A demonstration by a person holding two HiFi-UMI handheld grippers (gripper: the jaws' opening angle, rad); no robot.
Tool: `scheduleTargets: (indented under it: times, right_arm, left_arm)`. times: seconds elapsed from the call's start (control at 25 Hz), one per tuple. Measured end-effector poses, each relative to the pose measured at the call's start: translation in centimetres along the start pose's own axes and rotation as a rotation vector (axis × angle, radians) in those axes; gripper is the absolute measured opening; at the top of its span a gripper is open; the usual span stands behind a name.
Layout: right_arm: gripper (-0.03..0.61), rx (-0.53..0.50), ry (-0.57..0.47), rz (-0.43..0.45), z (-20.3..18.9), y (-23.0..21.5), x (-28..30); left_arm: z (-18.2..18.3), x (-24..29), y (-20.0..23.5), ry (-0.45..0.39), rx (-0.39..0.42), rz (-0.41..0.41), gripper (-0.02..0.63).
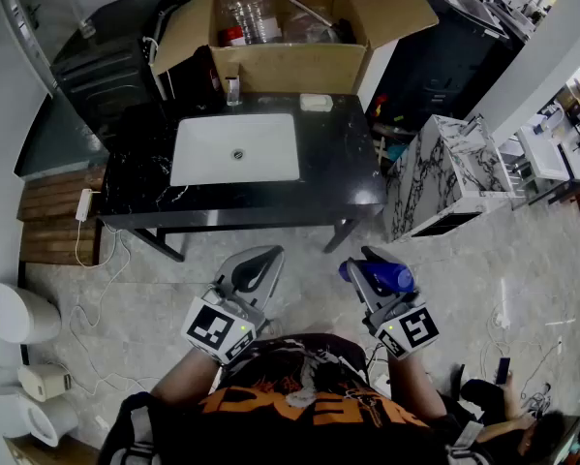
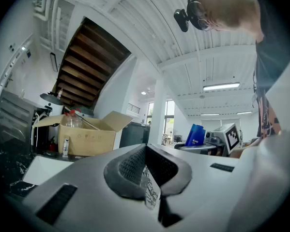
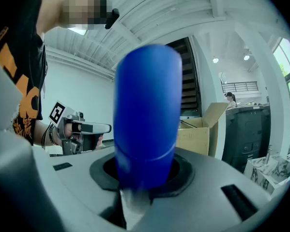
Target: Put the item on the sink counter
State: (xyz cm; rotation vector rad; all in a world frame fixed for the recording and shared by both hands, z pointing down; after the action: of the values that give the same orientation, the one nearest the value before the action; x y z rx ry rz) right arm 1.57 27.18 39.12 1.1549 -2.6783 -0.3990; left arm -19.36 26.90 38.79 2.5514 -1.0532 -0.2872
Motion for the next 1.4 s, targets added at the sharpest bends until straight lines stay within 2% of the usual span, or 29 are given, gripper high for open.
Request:
scheduleTargets:
  times: [0.36, 0.56, 0.8, 1.04, 1.4]
  right_arm:
    - [0.130, -0.020, 0.006, 0.012, 0.9, 0.5, 0.5]
    - [0.129, 0.060, -0.035, -0.013, 0.8, -0.2, 0.5]
    - [0.129, 0.063, -0.048, -0.012, 0.3, -1.6, 1.6]
    - [0.129, 0.097, -0.072, 0.020, -0.9, -4.5, 4.6]
    - [0.129, 0.076, -0.088, 0.092, -2.2, -9.9, 10.8]
  left_arm:
    - [0.7, -0.7, 0.3, -0.013, -0.005, -0.002, 0.018]
    - [0.7, -0.6, 0.9, -0.015, 0.000, -0.001, 0.018]
    - [0.8, 0.2, 1.9, -0.007, 0.010, 0.019, 0.018]
    - [1.6, 2.4, 3.9, -0.016, 0.012, 0.059, 0.018]
    - [2.2, 6.6, 8.0, -0.002, 0.005, 0.149, 0.018]
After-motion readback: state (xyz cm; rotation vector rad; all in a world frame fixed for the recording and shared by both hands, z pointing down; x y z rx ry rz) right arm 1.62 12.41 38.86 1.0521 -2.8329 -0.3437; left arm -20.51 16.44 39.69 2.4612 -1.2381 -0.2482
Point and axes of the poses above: the fingertips, and each gripper's own axes: x forward along the fingers, y to its left, z out of its top, the point moved 6 cm from there along -x, backward along the fingers, and after that the axes turned 15 degrees about -x, right-handed, at the moved point
